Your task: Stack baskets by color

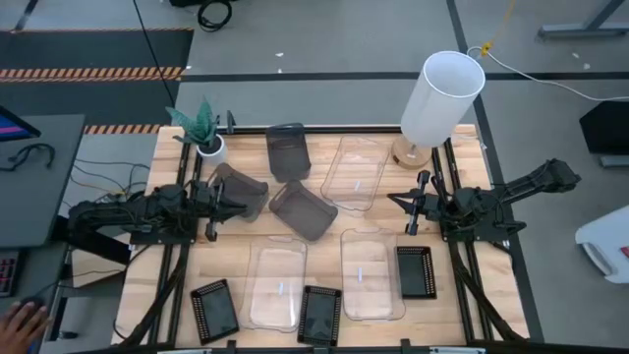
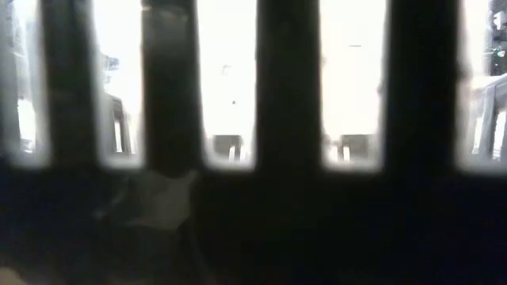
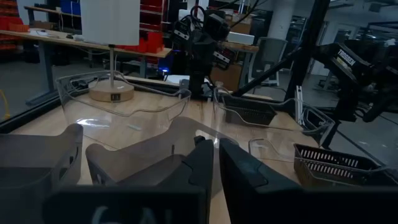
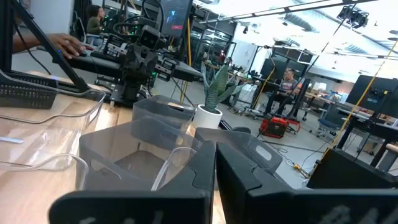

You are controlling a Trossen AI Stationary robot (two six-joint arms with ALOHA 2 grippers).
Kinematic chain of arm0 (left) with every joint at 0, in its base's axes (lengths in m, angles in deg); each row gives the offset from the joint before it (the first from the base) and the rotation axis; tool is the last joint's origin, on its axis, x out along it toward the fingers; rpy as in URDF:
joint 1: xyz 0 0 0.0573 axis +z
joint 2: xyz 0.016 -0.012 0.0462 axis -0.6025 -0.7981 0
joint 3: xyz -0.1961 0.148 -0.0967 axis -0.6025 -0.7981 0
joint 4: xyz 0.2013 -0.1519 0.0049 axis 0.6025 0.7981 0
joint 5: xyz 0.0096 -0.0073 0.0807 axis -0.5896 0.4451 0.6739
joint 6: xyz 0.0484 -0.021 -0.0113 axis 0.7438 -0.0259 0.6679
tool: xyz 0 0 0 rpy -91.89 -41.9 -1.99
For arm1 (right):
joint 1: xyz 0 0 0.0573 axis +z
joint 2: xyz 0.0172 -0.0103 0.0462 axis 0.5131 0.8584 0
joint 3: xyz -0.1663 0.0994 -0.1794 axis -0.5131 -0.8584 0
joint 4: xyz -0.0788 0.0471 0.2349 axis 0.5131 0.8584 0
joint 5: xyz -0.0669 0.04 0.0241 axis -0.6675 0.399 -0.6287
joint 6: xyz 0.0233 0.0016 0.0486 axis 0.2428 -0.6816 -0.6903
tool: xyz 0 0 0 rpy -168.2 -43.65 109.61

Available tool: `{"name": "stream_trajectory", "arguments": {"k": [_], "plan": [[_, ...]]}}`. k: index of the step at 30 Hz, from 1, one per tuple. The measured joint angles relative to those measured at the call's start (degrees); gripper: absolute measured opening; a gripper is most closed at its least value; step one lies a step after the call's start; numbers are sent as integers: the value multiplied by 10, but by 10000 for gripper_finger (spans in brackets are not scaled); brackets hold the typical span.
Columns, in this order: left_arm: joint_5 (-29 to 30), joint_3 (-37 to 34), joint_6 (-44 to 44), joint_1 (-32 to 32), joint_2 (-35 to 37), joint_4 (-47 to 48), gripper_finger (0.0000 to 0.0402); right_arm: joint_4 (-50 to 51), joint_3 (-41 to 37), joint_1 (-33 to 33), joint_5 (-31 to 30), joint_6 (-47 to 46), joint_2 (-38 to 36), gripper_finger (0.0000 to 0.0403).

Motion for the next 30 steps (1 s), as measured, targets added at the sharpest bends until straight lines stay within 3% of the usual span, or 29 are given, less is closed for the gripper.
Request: {"name": "stream_trajectory", "arguments": {"k": [30], "plan": [[0, 0, 0, 0, 0, 0, 37, 0, 0, 0, 0, 0, 0, 22]]}}
